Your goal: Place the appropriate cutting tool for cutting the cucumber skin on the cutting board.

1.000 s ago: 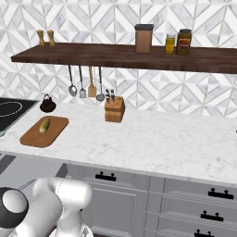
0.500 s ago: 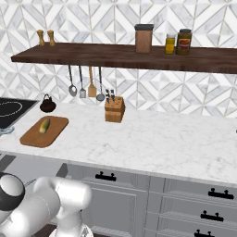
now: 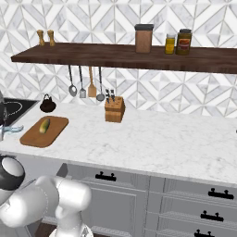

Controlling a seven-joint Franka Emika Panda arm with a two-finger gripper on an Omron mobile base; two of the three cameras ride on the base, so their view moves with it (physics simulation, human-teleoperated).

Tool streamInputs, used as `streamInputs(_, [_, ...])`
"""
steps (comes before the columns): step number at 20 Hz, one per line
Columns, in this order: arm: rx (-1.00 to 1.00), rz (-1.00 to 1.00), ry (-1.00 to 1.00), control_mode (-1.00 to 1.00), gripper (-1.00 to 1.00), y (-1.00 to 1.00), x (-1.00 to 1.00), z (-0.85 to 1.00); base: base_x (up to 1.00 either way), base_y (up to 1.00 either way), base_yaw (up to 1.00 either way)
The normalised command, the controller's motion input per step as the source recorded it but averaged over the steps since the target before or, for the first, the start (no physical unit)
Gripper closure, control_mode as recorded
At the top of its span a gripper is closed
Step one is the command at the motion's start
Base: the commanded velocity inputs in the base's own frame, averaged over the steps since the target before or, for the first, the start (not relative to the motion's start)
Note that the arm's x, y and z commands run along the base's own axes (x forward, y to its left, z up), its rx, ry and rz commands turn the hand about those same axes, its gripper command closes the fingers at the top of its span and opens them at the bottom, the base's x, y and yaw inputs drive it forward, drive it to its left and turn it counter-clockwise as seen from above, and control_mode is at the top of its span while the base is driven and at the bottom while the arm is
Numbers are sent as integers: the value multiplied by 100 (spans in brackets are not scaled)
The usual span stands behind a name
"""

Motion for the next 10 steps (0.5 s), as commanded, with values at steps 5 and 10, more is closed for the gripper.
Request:
streamInputs(5, [0,0,0,-100,100,0,50,-24,0,0,0])
streamInputs(10, [-1,0,0,-100,100,0,42,-15,0,0,0])
